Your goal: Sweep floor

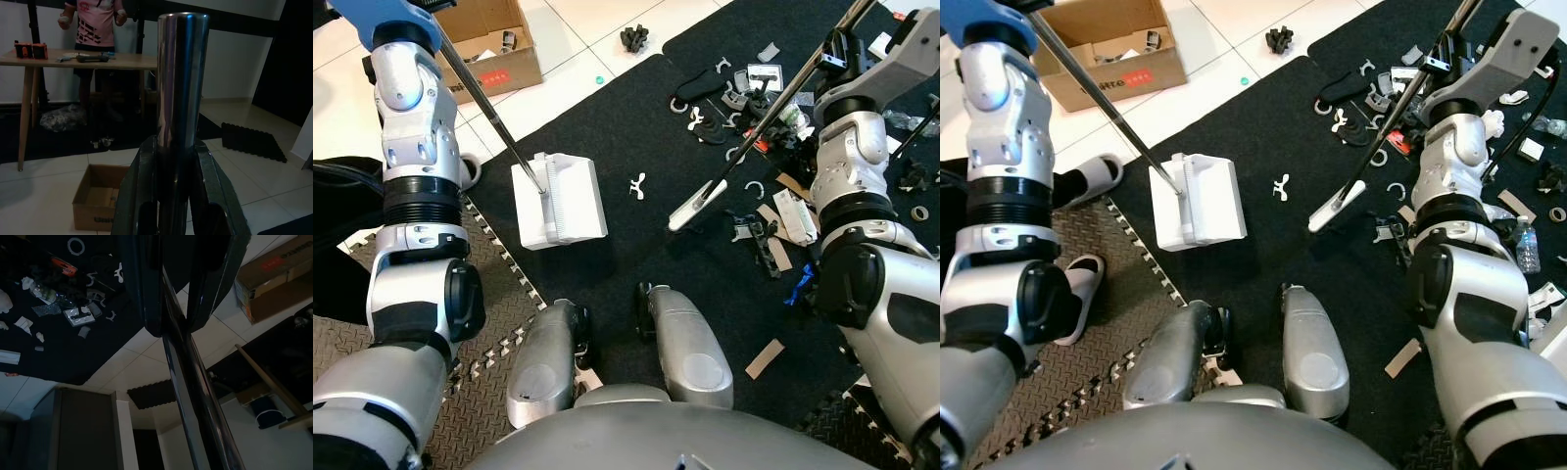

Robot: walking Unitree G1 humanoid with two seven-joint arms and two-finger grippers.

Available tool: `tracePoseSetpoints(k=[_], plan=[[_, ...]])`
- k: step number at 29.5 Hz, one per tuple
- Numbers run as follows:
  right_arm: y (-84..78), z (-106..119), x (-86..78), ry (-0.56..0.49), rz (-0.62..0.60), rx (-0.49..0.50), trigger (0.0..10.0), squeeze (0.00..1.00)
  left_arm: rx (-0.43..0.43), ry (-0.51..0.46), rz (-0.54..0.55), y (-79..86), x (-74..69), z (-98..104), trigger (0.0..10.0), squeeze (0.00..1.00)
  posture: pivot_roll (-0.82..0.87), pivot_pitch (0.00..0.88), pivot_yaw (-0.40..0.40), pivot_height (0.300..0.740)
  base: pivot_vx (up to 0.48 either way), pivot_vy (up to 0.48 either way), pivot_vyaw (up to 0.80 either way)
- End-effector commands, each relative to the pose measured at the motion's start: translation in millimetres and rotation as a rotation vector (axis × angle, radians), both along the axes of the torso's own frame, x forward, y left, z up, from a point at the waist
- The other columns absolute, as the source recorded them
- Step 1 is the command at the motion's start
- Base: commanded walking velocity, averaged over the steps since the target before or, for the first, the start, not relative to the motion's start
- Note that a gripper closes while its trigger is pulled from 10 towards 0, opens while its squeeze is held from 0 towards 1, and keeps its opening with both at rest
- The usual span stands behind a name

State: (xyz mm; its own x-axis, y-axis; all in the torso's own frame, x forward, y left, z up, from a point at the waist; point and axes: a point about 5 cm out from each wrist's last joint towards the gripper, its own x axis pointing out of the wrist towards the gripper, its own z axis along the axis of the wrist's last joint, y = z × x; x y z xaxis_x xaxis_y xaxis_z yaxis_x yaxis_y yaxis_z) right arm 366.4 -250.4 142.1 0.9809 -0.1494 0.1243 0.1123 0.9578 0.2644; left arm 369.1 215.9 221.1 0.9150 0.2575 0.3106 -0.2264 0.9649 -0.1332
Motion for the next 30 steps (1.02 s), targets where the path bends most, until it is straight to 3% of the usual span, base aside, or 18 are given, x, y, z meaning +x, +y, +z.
tracePoseSetpoints(k=[1,17,30], plan=[[1.1,2.0,0.6,-0.008,0.003,-0.024,10.0,0.00,-0.002,-0.026,0.009,0.7,0.0,7.2,10.0,0.00,-0.04,0.066,-0.010,0.740,0.000,0.000,0.00],[2.2,3.5,2.3,-0.005,0.010,-0.011,10.0,0.00,-0.011,-0.021,0.002,-2.2,0.4,6.5,10.0,0.00,-0.04,0.058,-0.013,0.740,0.000,0.000,0.00],[2.5,4.4,3.1,-0.004,0.017,-0.012,10.0,0.00,-0.005,-0.019,-0.001,-4.0,1.0,6.3,10.0,0.00,-0.04,0.046,-0.016,0.740,0.000,0.000,-0.77]])
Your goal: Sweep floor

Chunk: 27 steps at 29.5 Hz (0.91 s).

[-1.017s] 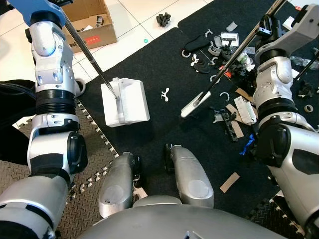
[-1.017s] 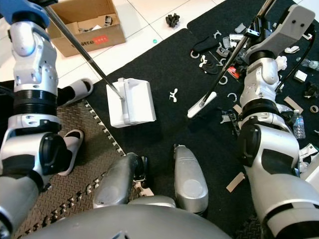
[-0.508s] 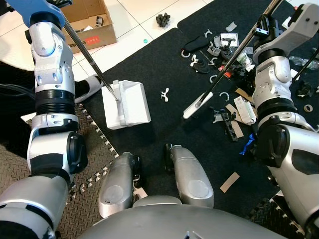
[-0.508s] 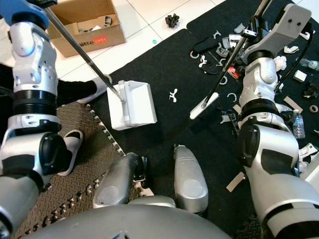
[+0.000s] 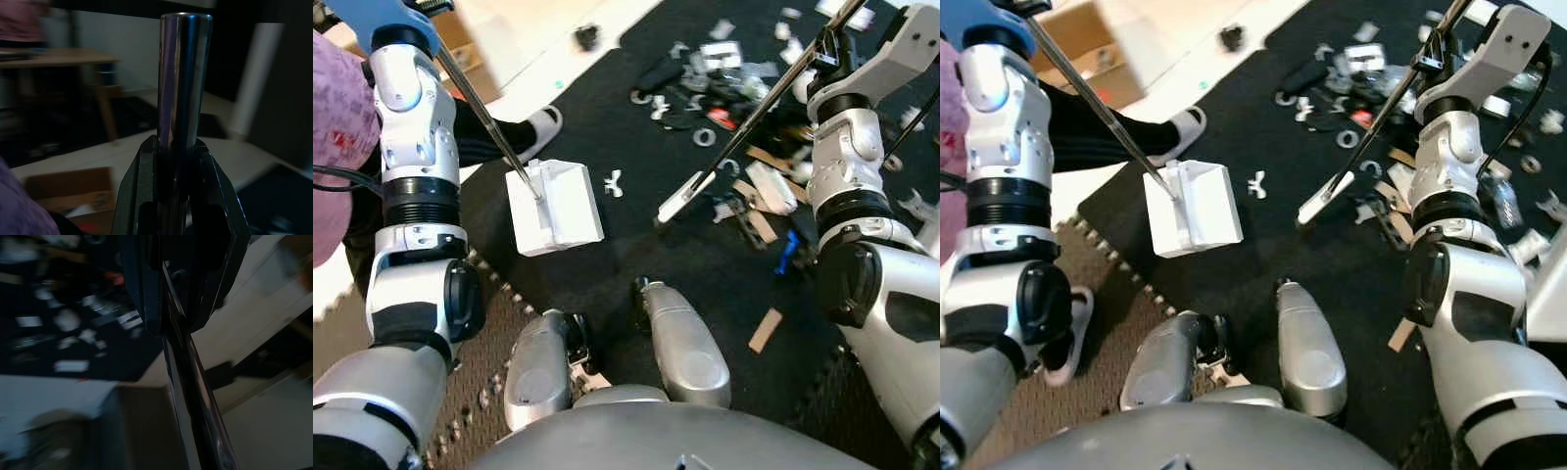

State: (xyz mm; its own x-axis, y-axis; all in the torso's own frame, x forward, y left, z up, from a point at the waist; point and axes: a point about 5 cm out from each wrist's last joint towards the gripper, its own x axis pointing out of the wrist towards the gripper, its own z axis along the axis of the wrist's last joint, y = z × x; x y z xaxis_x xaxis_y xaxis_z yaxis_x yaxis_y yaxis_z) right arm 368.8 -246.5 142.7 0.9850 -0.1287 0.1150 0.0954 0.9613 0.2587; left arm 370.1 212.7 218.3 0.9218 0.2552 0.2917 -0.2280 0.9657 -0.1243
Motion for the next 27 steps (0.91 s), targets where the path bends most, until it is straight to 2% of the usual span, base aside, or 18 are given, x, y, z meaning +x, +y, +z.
tracePoseSetpoints(k=[1,27], plan=[[-1.4,3.8,0.7,-0.014,-0.004,-0.007,10.0,0.00,-0.009,-0.041,0.001,-0.7,0.0,9.0,10.0,0.00,-0.04,0.046,-0.016,0.740,0.000,0.000,-0.80],[-1.0,1.3,0.1,-0.006,-0.003,-0.002,10.0,0.00,-0.004,-0.035,0.005,0.6,0.4,8.7,10.0,0.00,-0.04,0.061,-0.016,0.740,0.000,0.000,-0.80]])
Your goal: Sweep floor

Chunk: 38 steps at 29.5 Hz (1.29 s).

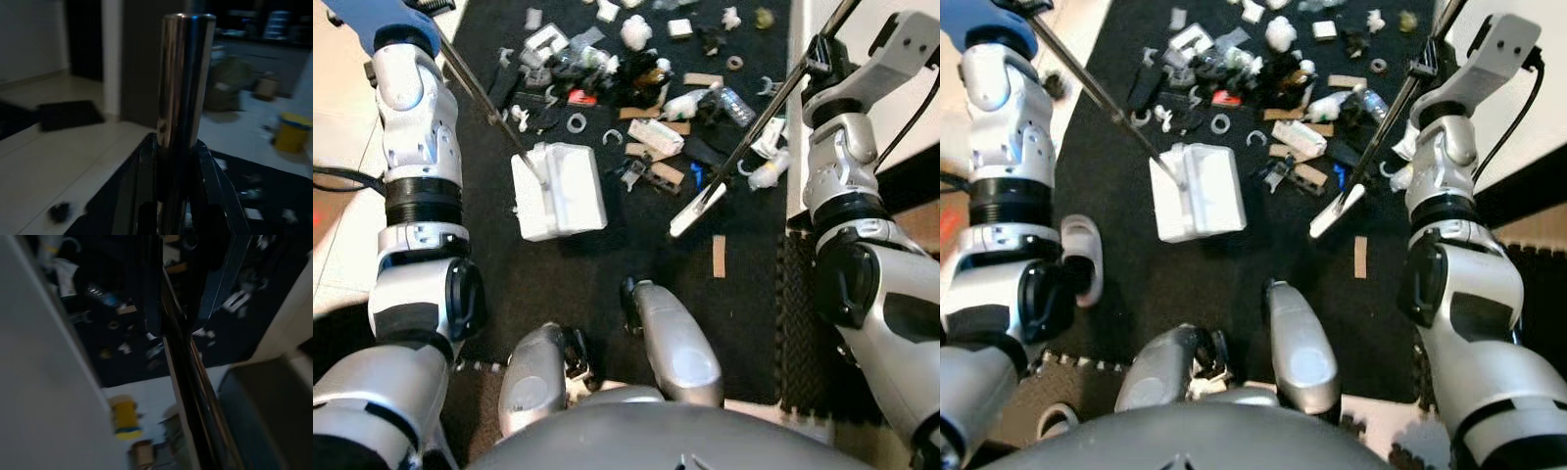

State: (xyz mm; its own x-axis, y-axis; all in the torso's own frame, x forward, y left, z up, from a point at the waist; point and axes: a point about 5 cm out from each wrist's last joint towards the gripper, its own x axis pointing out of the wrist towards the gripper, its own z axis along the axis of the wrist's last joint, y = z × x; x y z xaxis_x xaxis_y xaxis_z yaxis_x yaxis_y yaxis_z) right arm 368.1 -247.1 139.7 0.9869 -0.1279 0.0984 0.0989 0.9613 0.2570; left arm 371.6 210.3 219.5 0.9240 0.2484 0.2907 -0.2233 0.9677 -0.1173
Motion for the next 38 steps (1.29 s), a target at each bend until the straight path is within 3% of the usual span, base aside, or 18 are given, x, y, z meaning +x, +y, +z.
tracePoseSetpoints(k=[1,16,34,37,38], plan=[[-0.3,4.2,0.7,-0.023,-0.004,-0.002,10.0,0.00,-0.011,-0.038,0.010,3.1,-1.1,7.4,10.0,0.00,-0.04,0.062,-0.015,0.740,0.000,0.000,-0.80],[0.1,3.0,0.5,-0.020,-0.005,0.002,10.0,0.00,-0.012,-0.022,0.004,1.7,-1.0,2.5,10.0,0.00,-0.04,0.062,-0.013,0.740,0.000,0.000,-0.80],[0.9,0.2,-0.4,-0.009,-0.001,-0.003,10.0,0.00,-0.021,0.036,-0.033,-12.8,-6.5,-18.8,10.0,0.00,-0.03,0.065,-0.015,0.740,0.000,0.000,-0.74],[1.5,-0.2,-0.4,-0.007,0.002,-0.003,10.0,0.00,-0.022,0.058,-0.022,-13.8,-9.1,-26.7,10.0,0.00,-0.03,0.064,-0.013,0.740,0.000,0.000,-0.61],[3.8,-1.7,-0.2,-0.001,0.015,-0.004,10.0,0.00,-0.012,0.103,0.007,-14.5,-14.2,-43.2,10.0,0.00,-0.03,0.063,-0.012,0.740,0.000,0.000,-0.58]])
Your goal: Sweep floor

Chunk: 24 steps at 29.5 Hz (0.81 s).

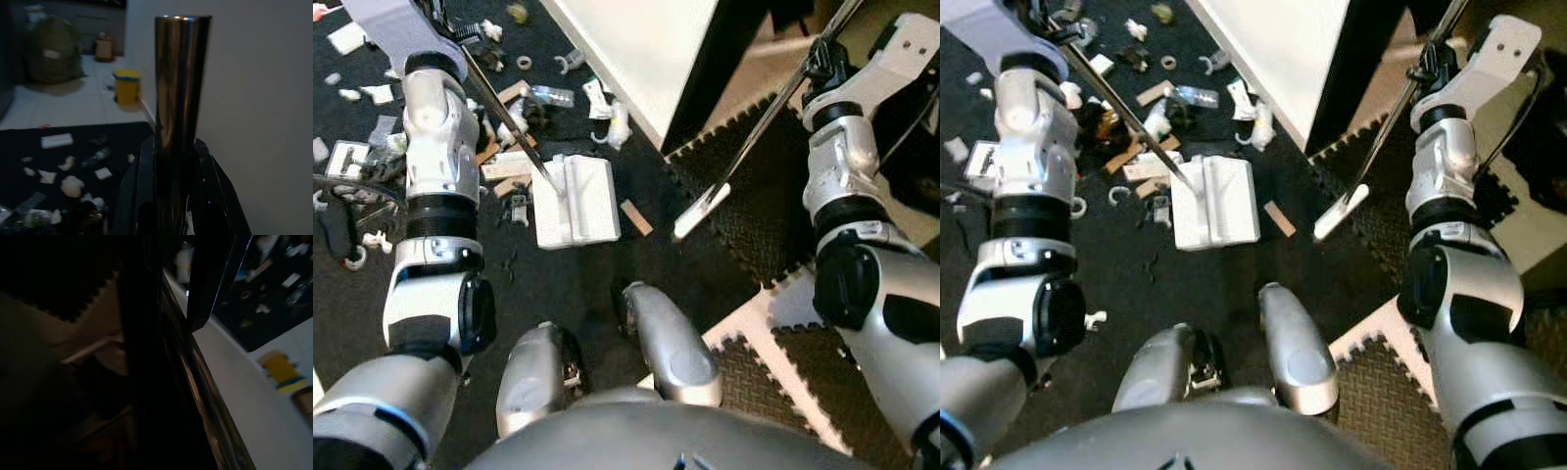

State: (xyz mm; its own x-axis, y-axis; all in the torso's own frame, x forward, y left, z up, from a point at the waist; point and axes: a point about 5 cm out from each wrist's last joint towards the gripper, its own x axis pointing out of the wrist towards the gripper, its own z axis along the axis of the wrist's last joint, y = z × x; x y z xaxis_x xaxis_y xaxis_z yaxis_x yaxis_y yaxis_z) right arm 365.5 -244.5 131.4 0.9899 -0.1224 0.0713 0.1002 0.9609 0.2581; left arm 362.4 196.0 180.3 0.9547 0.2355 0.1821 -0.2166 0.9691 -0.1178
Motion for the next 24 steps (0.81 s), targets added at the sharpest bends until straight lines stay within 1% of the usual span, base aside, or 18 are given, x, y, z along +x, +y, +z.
tracePoseSetpoints(k=[1,2,7,8,10,11,12,14,16,18,19,20,21,22,23,24], plan=[[2.3,5.8,2.4,-0.025,0.016,-0.008,10.0,0.00,0.018,0.011,0.040,-0.2,-7.1,-10.4,10.0,0.00,-0.03,0.063,-0.012,0.740,0.000,0.000,-0.58],[3.8,4.5,2.2,-0.021,0.029,-0.011,10.0,0.00,0.022,0.033,0.059,0.7,-9.7,-17.8,10.0,0.00,-0.03,0.064,-0.014,0.740,0.000,0.000,0.00],[7.5,0.2,1.4,-0.002,0.066,-0.022,10.0,0.00,0.043,0.109,0.141,7.7,-19.0,-39.8,10.0,0.00,-0.03,0.062,-0.018,0.740,0.000,0.000,0.00],[7.5,0.2,1.4,-0.002,0.066,-0.022,10.0,0.00,0.043,0.109,0.141,7.7,-19.0,-39.8,10.0,0.00,-0.03,0.062,-0.018,0.740,0.000,0.000,0.00],[8.9,-1.5,1.2,0.009,0.079,-0.036,10.0,0.00,0.055,0.138,0.156,8.6,-23.4,-48.8,10.0,0.00,-0.03,0.061,-0.017,0.740,0.000,0.000,0.00],[8.9,-1.5,1.2,0.009,0.079,-0.036,10.0,0.00,0.055,0.138,0.156,8.6,-23.4,-48.8,10.0,0.00,-0.03,0.061,-0.017,0.740,0.000,0.000,0.00],[11.6,-4.8,0.6,0.032,0.101,-0.077,10.0,0.00,0.074,0.163,0.156,6.9,-28.4,-58.3,10.0,0.00,-0.03,0.060,-0.015,0.740,0.000,0.000,0.00],[12.3,-5.6,0.5,0.037,0.106,-0.087,10.0,0.00,0.078,0.168,0.156,6.3,-29.5,-60.3,10.0,0.00,-0.03,0.060,-0.015,0.740,0.000,0.000,0.00],[17.0,-9.7,-0.6,0.050,0.137,-0.109,10.0,0.00,0.087,0.185,0.163,5.4,-33.3,-68.0,10.0,0.00,-0.02,0.059,-0.017,0.740,0.000,0.000,0.00],[22.0,-14.1,-1.9,0.063,0.169,-0.123,10.0,0.00,0.091,0.199,0.157,3.6,-35.3,-75.0,10.0,0.00,-0.02,0.058,-0.018,0.740,0.000,0.000,0.00],[22.0,-14.1,-1.9,0.063,0.169,-0.123,10.0,0.00,0.091,0.199,0.157,3.6,-35.3,-75.0,10.0,0.00,-0.02,0.058,-0.018,0.740,0.000,0.000,0.00],[24.4,-16.2,-2.4,0.069,0.181,-0.134,10.0,0.00,0.092,0.197,0.126,-0.5,-34.9,-77.5,10.0,0.00,-0.02,0.058,-0.018,0.740,0.000,0.000,0.00],[24.4,-16.2,-2.4,0.069,0.181,-0.134,10.0,0.00,0.092,0.197,0.126,-0.5,-34.9,-77.5,10.0,0.00,-0.02,0.058,-0.018,0.740,0.000,0.000,0.00],[28.0,-18.6,-3.2,0.075,0.196,-0.151,10.0,0.00,0.085,0.191,0.083,-7.1,-33.2,-80.3,10.0,0.00,-0.02,0.068,-0.019,0.740,0.000,0.000,0.00],[28.0,-18.6,-3.2,0.075,0.196,-0.151,10.0,0.00,0.085,0.191,0.083,-7.1,-33.2,-80.3,10.0,0.00,-0.02,0.068,-0.019,0.740,0.000,0.000,0.00],[29.9,-19.7,-3.8,0.075,0.205,-0.161,10.0,0.00,0.077,0.184,0.062,-11.0,-31.3,-80.6,10.0,0.00,-0.02,0.071,-0.018,0.740,0.000,0.000,0.00]])
